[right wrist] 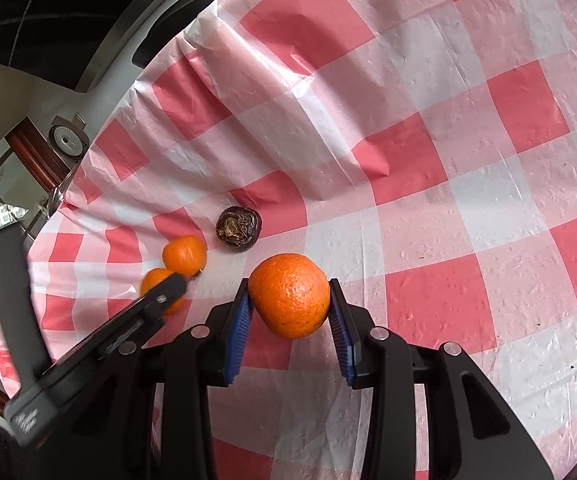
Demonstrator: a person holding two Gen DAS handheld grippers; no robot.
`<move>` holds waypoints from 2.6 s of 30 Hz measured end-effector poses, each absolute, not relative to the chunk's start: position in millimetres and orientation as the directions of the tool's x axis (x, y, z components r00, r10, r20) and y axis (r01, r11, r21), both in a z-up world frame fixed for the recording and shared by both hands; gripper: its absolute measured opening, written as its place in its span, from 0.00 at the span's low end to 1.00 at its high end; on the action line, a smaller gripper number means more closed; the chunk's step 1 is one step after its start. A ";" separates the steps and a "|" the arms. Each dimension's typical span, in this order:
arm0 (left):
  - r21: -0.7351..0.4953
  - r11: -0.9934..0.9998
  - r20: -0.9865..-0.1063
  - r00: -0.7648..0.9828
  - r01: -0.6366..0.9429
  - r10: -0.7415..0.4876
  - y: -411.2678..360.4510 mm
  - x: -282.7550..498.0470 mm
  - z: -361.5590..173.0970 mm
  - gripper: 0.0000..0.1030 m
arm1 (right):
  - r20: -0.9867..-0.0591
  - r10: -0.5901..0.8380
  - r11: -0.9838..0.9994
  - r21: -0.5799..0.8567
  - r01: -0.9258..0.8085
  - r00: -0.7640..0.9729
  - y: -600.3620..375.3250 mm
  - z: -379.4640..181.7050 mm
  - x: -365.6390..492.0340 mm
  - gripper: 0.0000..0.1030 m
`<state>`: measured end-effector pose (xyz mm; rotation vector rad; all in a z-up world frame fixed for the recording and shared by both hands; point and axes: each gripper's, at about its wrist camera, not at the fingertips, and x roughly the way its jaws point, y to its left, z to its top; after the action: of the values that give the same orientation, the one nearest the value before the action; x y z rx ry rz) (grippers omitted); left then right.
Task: Organize fruits
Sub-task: 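Carry both tangerines over the white box and open both tools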
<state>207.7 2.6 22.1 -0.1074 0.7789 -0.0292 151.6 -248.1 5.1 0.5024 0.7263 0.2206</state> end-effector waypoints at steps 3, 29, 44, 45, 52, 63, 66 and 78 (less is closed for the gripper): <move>-0.113 0.993 -0.677 0.734 -0.020 -0.063 5.2 185.3 29.0 0.41 | -0.577 0.367 0.858 0.514 -0.025 0.729 -248.7 4.4 152.0 0.36; -0.180 0.974 -0.624 0.782 -0.136 -0.007 84.2 -4.5 40.9 0.41 | -0.576 0.424 0.866 0.483 -0.128 0.698 -202.8 12.0 36.8 0.36; -0.118 0.966 -0.606 0.787 -0.231 0.115 164.9 -132.8 43.1 0.41 | -0.590 0.562 0.827 0.380 -0.414 0.580 -86.1 26.7 -101.1 0.36; -0.118 0.964 -0.609 0.784 -0.239 0.119 170.1 -138.2 42.4 0.41 | -0.590 0.569 0.821 0.373 -0.431 0.573 -80.2 28.0 -106.5 0.36; -0.106 0.946 -0.619 0.765 -0.305 0.177 212.7 -193.4 36.5 0.41 | -0.596 0.620 0.762 0.303 -0.572 0.511 -32.7 36.6 -151.3 0.36; -0.084 0.878 -0.636 0.704 -0.471 0.317 286.7 -283.7 25.7 0.41 | -0.640 0.706 0.500 0.148 -0.853 0.303 72.1 23.7 -250.7 0.36; -0.060 0.847 -0.674 0.648 -0.528 0.355 309.0 -301.9 5.2 0.41 | -0.672 0.707 0.391 0.110 -0.914 0.221 98.2 10.0 -281.0 0.36; -0.067 0.748 -0.860 0.419 -0.661 0.293 370.0 -327.3 -95.9 0.41 | -0.891 0.444 0.236 0.017 -0.972 0.092 179.7 -92.7 -316.9 0.36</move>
<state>-327.3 370.0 -95.9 -0.4318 0.9664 0.6220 -316.9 179.7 -92.7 -0.7162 0.9379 1.1963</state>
